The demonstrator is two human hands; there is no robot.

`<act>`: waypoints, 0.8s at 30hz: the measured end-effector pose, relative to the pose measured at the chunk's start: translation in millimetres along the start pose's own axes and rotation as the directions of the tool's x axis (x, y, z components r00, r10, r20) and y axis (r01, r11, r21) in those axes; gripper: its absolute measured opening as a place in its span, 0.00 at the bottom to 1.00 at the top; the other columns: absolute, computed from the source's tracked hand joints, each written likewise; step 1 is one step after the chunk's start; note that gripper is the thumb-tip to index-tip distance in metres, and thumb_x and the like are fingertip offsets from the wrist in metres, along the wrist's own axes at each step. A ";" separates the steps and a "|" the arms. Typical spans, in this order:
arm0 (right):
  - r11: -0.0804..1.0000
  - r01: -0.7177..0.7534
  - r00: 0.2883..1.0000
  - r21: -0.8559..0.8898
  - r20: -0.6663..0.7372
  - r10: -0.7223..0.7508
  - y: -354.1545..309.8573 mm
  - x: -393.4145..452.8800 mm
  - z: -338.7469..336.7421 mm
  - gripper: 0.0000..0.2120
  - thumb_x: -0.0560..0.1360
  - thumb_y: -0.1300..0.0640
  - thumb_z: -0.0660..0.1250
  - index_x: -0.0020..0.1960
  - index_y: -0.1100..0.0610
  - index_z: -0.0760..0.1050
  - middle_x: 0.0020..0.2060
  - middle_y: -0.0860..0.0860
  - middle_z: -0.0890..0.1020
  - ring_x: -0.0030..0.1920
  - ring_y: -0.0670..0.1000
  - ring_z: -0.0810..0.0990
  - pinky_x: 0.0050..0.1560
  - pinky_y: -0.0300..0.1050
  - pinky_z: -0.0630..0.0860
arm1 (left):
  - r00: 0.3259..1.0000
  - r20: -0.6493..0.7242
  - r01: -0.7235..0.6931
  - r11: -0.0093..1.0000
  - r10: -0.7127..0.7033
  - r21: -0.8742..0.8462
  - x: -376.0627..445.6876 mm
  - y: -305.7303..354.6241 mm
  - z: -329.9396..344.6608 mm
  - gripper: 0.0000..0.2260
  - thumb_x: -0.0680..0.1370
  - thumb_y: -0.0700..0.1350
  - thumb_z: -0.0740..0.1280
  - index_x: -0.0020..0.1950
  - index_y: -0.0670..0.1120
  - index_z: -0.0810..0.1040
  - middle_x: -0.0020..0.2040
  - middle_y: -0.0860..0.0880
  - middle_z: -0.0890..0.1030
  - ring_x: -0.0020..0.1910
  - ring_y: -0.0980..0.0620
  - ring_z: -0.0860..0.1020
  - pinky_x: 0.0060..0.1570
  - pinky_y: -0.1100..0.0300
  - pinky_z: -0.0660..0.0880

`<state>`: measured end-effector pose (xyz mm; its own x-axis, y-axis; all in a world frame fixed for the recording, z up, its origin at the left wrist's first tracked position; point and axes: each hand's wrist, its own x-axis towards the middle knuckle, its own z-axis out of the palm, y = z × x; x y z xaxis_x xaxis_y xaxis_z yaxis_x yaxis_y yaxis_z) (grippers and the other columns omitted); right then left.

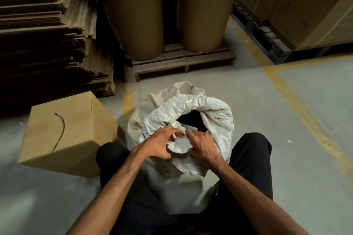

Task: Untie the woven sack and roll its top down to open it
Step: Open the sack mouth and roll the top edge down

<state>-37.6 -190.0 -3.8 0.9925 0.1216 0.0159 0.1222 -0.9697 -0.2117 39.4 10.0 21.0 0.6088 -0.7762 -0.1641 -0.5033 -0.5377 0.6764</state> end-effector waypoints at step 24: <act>0.995 0.021 0.905 -0.095 -0.421 -0.059 5.2 -26.2 13.5 0.19 0.59 0.62 0.72 0.49 0.55 0.77 0.40 0.49 0.77 0.36 0.55 0.75 0.37 0.50 0.65 | 0.671 0.234 0.030 -0.290 -0.703 -0.957 -5.5 88.3 72.3 0.18 0.74 0.53 0.74 0.57 0.42 0.82 0.42 0.44 0.84 0.35 0.49 0.81 0.34 0.58 0.76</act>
<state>-63.1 -195.3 -18.5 0.8955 0.0780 0.4382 0.1432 -0.9826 -0.1178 -52.8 -57.0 29.7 0.6194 -0.2199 -0.7536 0.7505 0.4476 0.4862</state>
